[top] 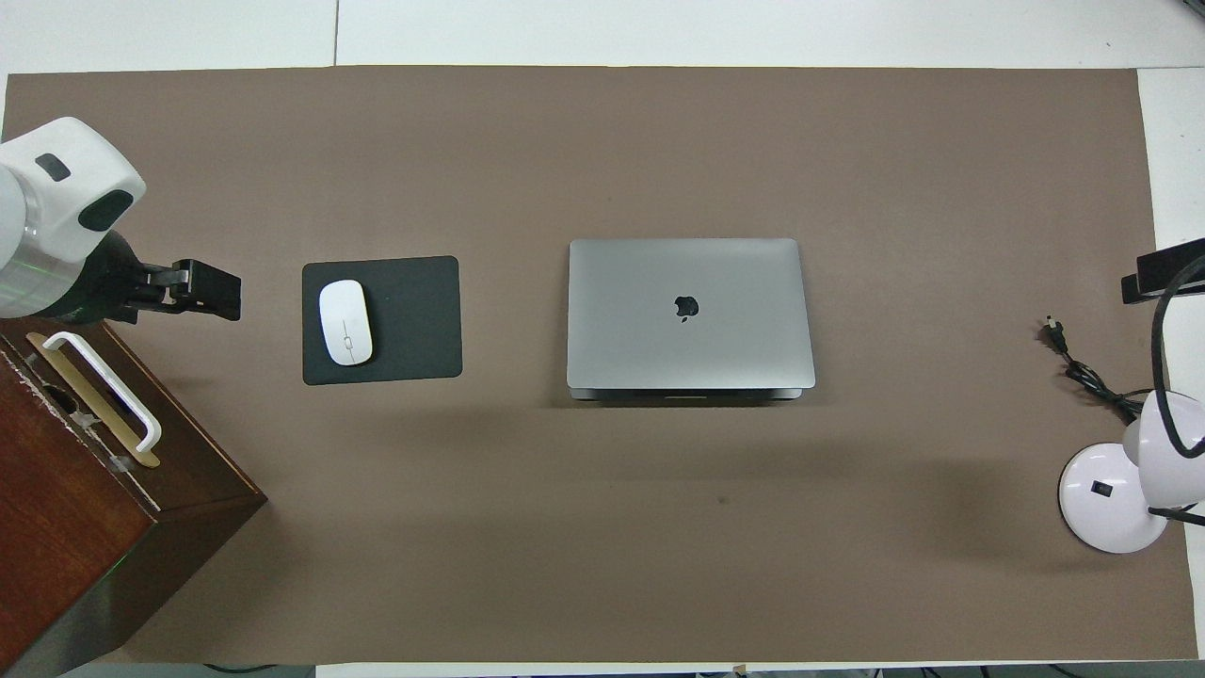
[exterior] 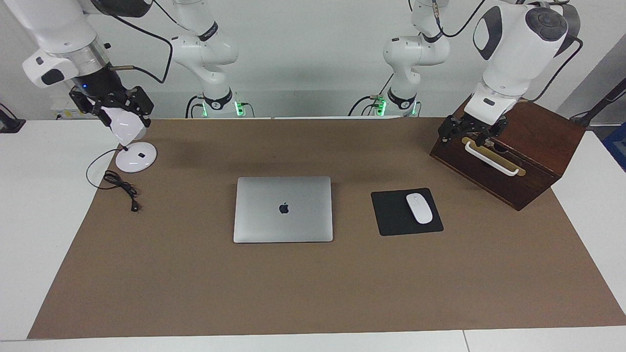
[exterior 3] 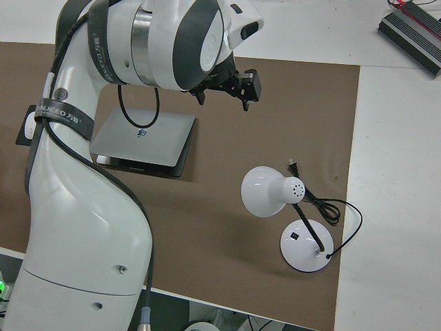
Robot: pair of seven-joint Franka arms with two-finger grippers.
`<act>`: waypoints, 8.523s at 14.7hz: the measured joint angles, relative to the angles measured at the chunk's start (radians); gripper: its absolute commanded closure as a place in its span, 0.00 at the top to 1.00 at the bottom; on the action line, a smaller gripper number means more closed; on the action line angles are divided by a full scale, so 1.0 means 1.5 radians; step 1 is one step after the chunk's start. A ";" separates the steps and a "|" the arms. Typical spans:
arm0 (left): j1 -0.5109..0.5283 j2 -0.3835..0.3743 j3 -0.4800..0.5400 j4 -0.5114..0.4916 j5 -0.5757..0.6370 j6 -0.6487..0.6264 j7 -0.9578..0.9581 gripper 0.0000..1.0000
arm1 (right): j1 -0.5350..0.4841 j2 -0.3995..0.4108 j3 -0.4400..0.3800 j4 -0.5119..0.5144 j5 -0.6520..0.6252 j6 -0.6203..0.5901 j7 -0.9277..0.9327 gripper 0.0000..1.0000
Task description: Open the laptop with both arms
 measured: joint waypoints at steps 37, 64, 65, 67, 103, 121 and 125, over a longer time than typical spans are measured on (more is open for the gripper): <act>-0.003 -0.039 -0.008 -0.141 -0.030 0.148 -0.163 1.00 | 0.003 -0.002 0.011 -0.017 0.004 0.065 0.048 1.00; -0.045 -0.073 -0.014 -0.414 -0.578 0.400 -0.744 0.00 | 0.051 -0.009 0.129 -0.151 0.072 0.267 0.450 0.00; -0.048 -0.070 -0.014 -0.426 -0.610 0.418 -0.749 0.00 | 0.055 -0.010 0.129 -0.153 0.073 0.267 0.461 0.00; -0.069 -0.065 -0.015 -0.454 -0.687 0.470 -0.759 0.00 | 0.061 -0.010 0.129 -0.155 0.074 0.268 0.479 0.41; -0.329 0.135 -0.018 -0.400 -1.180 0.733 -0.655 0.00 | 0.236 0.029 0.137 -0.515 0.087 0.922 1.034 1.00; -0.352 0.154 -0.018 -0.381 -1.191 0.752 -0.655 0.00 | 0.277 -0.007 0.139 -0.605 0.109 0.923 1.127 1.00; -0.352 0.155 -0.018 -0.381 -1.192 0.753 -0.655 0.00 | 0.295 -0.007 0.139 -0.607 0.130 0.923 1.128 1.00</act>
